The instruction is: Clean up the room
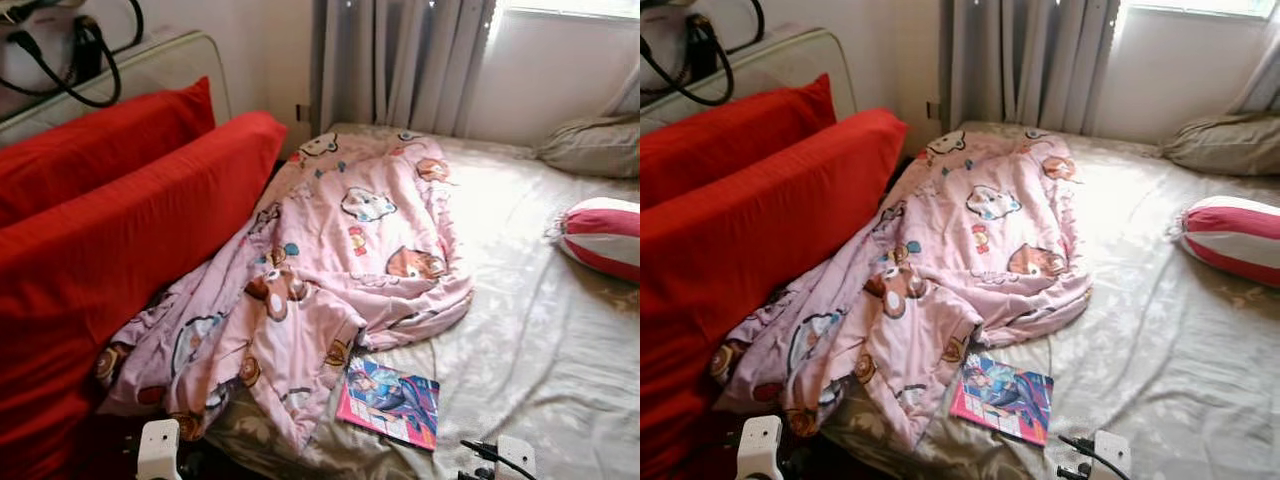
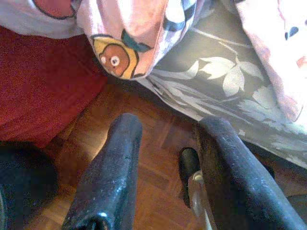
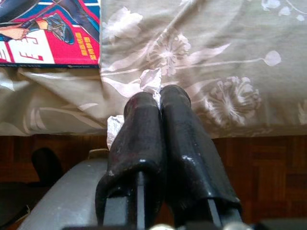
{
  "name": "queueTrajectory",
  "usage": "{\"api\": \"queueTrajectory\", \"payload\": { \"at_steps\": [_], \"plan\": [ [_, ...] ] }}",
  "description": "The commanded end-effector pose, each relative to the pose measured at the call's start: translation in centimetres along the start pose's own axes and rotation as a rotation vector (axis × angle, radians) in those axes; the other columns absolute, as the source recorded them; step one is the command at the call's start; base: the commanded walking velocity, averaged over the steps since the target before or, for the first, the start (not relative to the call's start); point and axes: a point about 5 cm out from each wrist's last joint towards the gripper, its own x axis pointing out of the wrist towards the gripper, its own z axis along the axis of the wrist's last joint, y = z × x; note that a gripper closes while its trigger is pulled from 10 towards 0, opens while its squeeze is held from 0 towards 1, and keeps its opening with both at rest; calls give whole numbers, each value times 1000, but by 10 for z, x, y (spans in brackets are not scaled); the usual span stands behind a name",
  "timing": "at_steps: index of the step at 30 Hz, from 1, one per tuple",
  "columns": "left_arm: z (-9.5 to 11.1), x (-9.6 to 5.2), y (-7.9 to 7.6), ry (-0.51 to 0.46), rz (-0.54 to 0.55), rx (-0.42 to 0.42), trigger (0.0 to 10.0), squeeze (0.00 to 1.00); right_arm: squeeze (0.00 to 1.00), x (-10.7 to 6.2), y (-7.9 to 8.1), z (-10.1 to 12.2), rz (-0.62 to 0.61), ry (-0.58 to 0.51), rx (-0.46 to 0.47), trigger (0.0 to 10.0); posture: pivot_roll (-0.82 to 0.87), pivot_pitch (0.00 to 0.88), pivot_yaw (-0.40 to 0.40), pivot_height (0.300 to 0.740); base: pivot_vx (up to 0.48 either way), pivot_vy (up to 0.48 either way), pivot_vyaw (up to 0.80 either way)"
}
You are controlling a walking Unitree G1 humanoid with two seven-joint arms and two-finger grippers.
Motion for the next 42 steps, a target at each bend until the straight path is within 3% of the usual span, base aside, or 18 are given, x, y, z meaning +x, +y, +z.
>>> {"api": "queueTrajectory", "payload": {
  "at_steps": [1,11,23,26,30,33,37,41,42],
  "plan": [
    [0,-1,6,13,18,-6,10000,0,0,0,7,-1,9,6,-8,10000,-26,21,-46,740,0,0,0],
    [11,3,8,-4,35,-26,10000,0,0,3,17,7,21,-9,1,10000,-18,17,-63,740,0,0,0],
    [8,4,1,20,30,-42,10000,0,0,3,13,4,6,14,-7,10000,47,10,-35,740,0,0,0],
    [7,5,-8,23,22,-59,10000,0,0,3,6,6,-1,10,-3,10000,54,0,-11,740,0,0,0],
    [6,8,-28,34,-6,-77,10000,0,0,1,-13,10,-26,0,-6,10000,68,0,-24,740,0,0,0],
    [6,9,-35,34,-16,-63,10000,0,0,1,-17,11,-21,-1,-2,10000,77,0,-39,740,0,0,735],
    [14,11,-38,18,-19,-58,10000,0,0,1,-19,11,-12,9,-20,10000,75,0,-35,740,0,0,0],
    [12,10,-34,28,-22,-30,10000,0,0,1,-14,8,58,37,-88,10000,57,0,-4,740,0,0,0],
    [11,10,-33,32,-20,-22,10000,0,0,0,-11,7,109,37,-141,10000,65,0,-1,740,0,0,0]
  ]
}}
